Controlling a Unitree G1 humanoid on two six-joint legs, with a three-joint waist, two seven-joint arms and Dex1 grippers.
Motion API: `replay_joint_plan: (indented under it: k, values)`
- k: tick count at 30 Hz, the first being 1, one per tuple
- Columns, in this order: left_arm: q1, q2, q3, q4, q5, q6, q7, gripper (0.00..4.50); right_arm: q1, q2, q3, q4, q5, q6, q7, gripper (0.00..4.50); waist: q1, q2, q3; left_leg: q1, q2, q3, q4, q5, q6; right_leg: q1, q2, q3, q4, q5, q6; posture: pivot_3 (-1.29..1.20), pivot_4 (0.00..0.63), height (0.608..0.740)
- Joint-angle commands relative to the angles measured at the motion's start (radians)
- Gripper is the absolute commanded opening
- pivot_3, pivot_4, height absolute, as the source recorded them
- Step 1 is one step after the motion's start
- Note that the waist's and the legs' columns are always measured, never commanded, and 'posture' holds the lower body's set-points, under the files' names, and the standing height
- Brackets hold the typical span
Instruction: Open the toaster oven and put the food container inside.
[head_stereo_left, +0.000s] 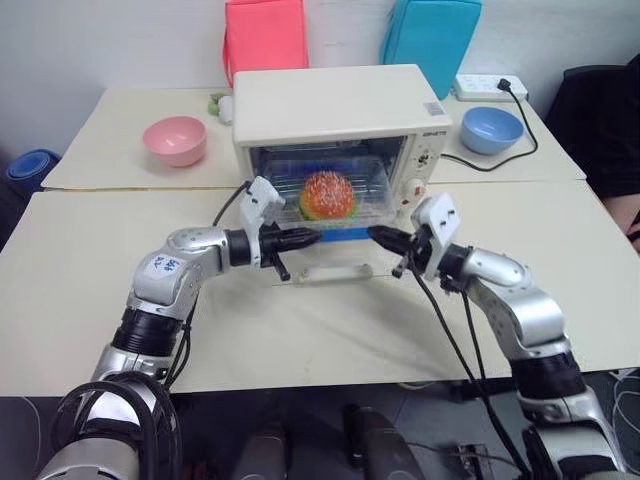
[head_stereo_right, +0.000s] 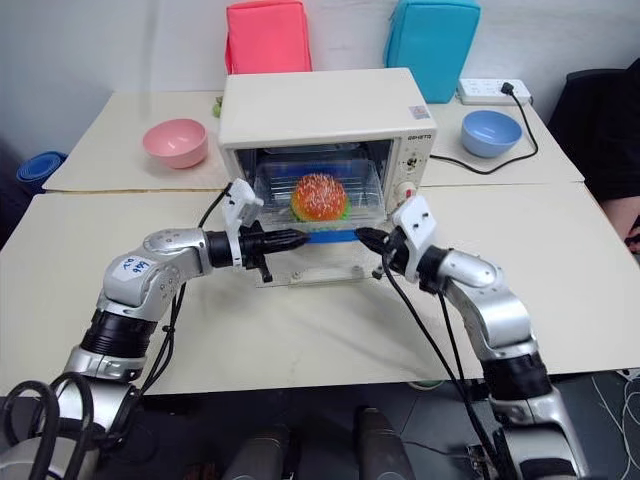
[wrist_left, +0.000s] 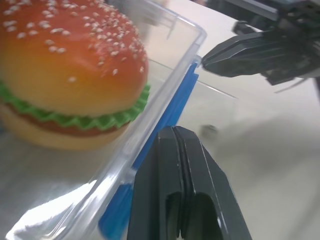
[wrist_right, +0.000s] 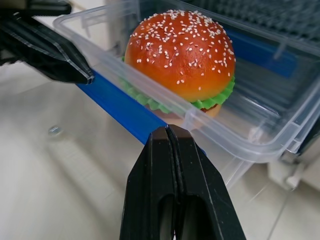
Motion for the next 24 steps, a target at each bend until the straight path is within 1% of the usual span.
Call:
replay_joint_plan:
  k: [1,3,5,8,11,12,14,15,17,18,20,22,24]
  values:
    - [-0.072,-0.040,0.058,0.078,0.048,-0.065,0.079,0.00,-0.094,0.060,-0.012,0.115,-0.042,-0.072,-0.048,0.01,-0.005,0.000,0.000,0.000,0.000,0.000,0.000,0.000,0.000,0.000,0.000,0.000,0.001,0.000,0.000,0.00,0.150,0.740]
    - [-0.099,-0.061,0.074,0.122,0.065,-0.095,0.100,0.00,-0.143,0.087,-0.015,0.189,-0.065,-0.103,-0.060,0.01,-0.009,0.000,0.000,0.000,0.000,0.000,0.000,0.000,0.000,-0.001,-0.005,0.000,0.003,0.000,0.000,0.00,0.150,0.740]
    - [-0.111,-0.073,0.089,0.143,0.066,-0.103,0.099,0.00,-0.170,0.098,-0.017,0.230,-0.079,-0.125,-0.057,0.01,-0.010,0.000,0.000,-0.001,0.000,0.000,0.000,0.000,0.000,-0.001,-0.006,-0.001,0.004,0.000,0.000,0.00,0.150,0.740]
    - [-0.094,-0.064,0.108,0.097,0.037,-0.075,0.064,0.00,-0.166,0.092,-0.030,0.210,-0.062,-0.122,-0.028,0.01,-0.011,0.000,0.000,-0.001,0.000,0.000,-0.001,0.000,-0.001,-0.002,-0.006,-0.001,0.003,0.000,0.000,0.00,0.150,0.740]
    - [-0.042,-0.014,0.138,-0.023,-0.027,-0.006,-0.008,0.00,-0.101,0.050,-0.045,0.078,-0.005,-0.061,0.034,0.01,-0.012,0.000,0.000,-0.002,0.000,0.000,-0.001,-0.001,-0.001,-0.002,-0.006,-0.001,0.003,0.000,0.000,0.00,0.150,0.740]
    - [-0.014,0.022,0.154,-0.074,-0.059,0.024,-0.046,0.00,-0.061,0.023,-0.057,0.006,0.026,-0.024,0.056,0.01,-0.011,0.000,0.000,-0.002,0.000,-0.001,-0.001,-0.001,-0.001,-0.002,-0.006,-0.001,0.003,0.000,0.000,0.00,0.150,0.740]
    - [0.055,0.128,0.218,-0.182,-0.139,0.096,-0.130,0.00,0.071,-0.064,-0.096,-0.185,0.111,0.085,0.104,0.01,-0.010,0.000,0.000,-0.003,0.000,-0.001,-0.001,-0.001,-0.001,-0.002,-0.007,-0.001,0.002,0.000,0.000,0.00,0.150,0.740]
    - [0.079,0.165,0.241,-0.220,-0.169,0.120,-0.156,0.00,0.120,-0.096,-0.110,-0.253,0.142,0.126,0.117,0.01,-0.011,0.000,0.000,-0.004,0.000,-0.003,-0.002,-0.001,-0.001,-0.003,-0.007,-0.002,0.002,0.000,0.000,0.00,0.150,0.740]
    - [0.128,0.255,0.294,-0.291,-0.241,0.172,-0.222,0.37,0.248,-0.159,-0.137,-0.370,0.189,0.192,0.129,0.00,-0.010,0.000,0.000,-0.003,0.000,-0.004,-0.003,-0.002,-0.002,-0.002,-0.007,-0.003,0.001,-0.001,0.000,0.00,0.150,0.740]
    - [0.143,0.283,0.312,-0.314,-0.268,0.192,-0.240,0.53,0.291,-0.177,-0.146,-0.406,0.204,0.214,0.128,0.00,-0.010,0.000,0.000,-0.004,0.000,-0.004,-0.003,-0.002,-0.002,-0.002,-0.007,-0.003,0.001,-0.001,0.000,0.00,0.150,0.740]
    - [0.177,0.357,0.359,-0.356,-0.323,0.233,-0.292,1.17,0.388,-0.193,-0.158,-0.458,0.209,0.242,0.104,0.00,-0.010,0.000,0.000,0.000,0.000,-0.005,-0.003,-0.002,-0.002,0.001,-0.008,-0.004,-0.003,-0.002,-0.001,0.00,0.150,0.740]
    - [0.207,0.413,0.392,-0.383,-0.354,0.249,-0.332,1.80,0.440,-0.181,-0.151,-0.465,0.181,0.246,0.061,0.00,-0.011,0.000,0.000,0.001,-0.001,-0.004,-0.002,-0.001,-0.001,0.002,-0.008,-0.003,-0.002,-0.002,-0.001,0.00,0.150,0.740]
    - [0.229,0.453,0.411,-0.392,-0.364,0.248,-0.353,2.41,0.460,-0.158,-0.131,-0.444,0.140,0.231,0.016,0.00,-0.014,0.000,0.000,0.003,-0.001,-0.002,-0.002,-0.001,-0.001,0.002,-0.007,-0.002,0.000,-0.002,-0.001,0.00,0.150,0.740]
